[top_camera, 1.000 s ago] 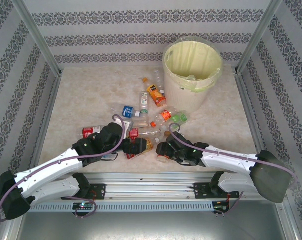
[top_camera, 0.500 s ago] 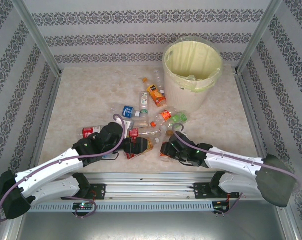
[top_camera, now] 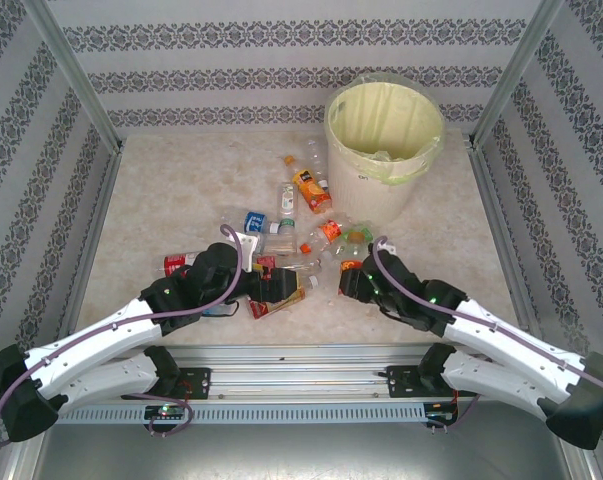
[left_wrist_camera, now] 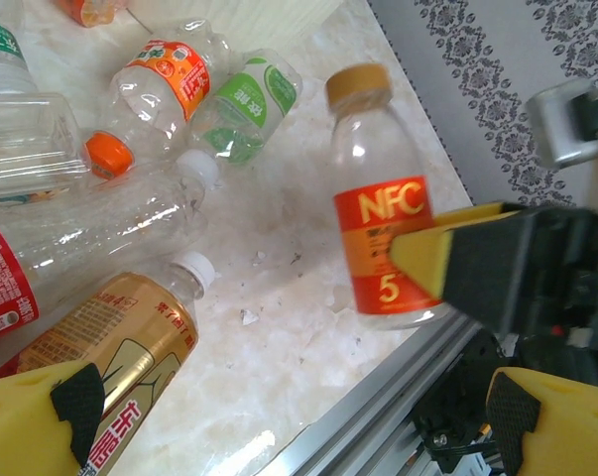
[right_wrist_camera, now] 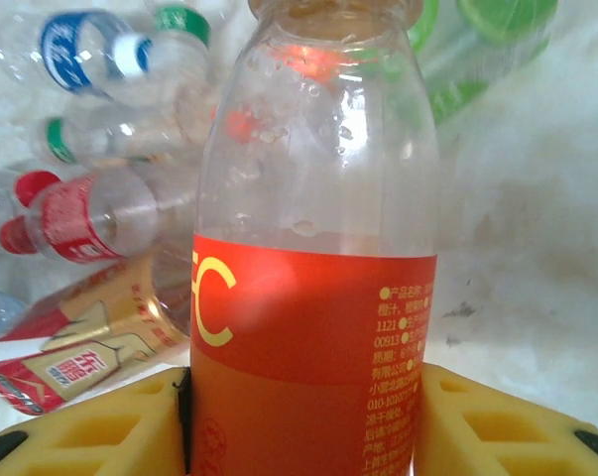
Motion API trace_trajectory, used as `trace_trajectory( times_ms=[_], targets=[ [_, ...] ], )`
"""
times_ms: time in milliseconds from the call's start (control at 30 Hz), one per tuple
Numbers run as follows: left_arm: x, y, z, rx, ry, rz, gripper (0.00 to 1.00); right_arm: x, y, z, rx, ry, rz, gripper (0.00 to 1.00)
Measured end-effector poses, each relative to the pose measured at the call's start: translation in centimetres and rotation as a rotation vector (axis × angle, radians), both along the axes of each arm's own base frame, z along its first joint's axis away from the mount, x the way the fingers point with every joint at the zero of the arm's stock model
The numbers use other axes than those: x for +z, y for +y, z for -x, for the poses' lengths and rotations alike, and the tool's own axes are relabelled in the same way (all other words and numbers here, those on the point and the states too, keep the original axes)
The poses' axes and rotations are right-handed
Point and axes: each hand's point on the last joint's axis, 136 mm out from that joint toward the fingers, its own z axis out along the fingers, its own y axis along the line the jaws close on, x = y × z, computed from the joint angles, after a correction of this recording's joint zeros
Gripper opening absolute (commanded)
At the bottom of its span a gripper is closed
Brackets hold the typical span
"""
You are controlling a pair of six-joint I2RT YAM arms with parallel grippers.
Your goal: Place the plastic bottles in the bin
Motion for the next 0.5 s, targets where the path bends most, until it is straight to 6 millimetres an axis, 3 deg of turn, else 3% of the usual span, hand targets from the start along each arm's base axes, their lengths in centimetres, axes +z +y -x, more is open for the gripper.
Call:
trace_trajectory(
  times_ms=[500],
  targets=[
    [0.9,-0.7,-0.2,-0.007,-0.008,0.046,1.0,13.6,-0.4,-3.9,0.112,-0.28,0.137,0.52]
  ],
)
